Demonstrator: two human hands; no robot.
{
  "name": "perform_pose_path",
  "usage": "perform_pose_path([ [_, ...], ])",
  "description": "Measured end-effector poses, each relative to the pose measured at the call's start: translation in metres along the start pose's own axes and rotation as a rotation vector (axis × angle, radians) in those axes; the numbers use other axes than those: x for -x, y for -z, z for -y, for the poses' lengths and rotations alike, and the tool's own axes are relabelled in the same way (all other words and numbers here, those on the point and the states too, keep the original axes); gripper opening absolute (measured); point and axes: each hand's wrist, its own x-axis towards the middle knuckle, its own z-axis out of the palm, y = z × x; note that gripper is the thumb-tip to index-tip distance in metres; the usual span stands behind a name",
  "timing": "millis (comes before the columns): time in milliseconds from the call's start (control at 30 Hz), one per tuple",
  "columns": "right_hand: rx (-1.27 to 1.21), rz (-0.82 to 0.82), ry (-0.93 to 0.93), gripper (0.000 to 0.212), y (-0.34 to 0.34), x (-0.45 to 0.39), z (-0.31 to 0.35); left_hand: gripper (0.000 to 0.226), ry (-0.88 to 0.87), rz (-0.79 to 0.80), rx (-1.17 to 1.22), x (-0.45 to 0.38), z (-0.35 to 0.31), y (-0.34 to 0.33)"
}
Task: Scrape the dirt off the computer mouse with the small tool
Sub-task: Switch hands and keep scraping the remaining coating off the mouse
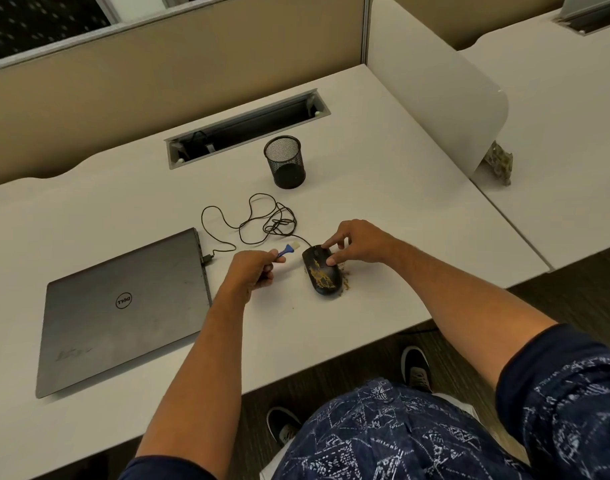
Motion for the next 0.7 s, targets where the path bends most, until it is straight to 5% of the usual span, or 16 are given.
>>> perform_pose_path([
  [267,0.003,0.023,-0.009,0.046,0.003,0.003,0.004,0.023,0.038,0.069,-0.092,0.000,0.005,-0.012],
  [467,-0.015,0.016,-0.007,0.045,0.002,0.002,0.002,0.024,0.091,-0.115,-0.152,-0.011,0.011,-0.009],
  [700,0.000,0.006,-0.010,0.045,-0.002,-0.006,-0.006,0.027,0.019,-0.080,-0.087,-0.006,0.005,-0.019],
])
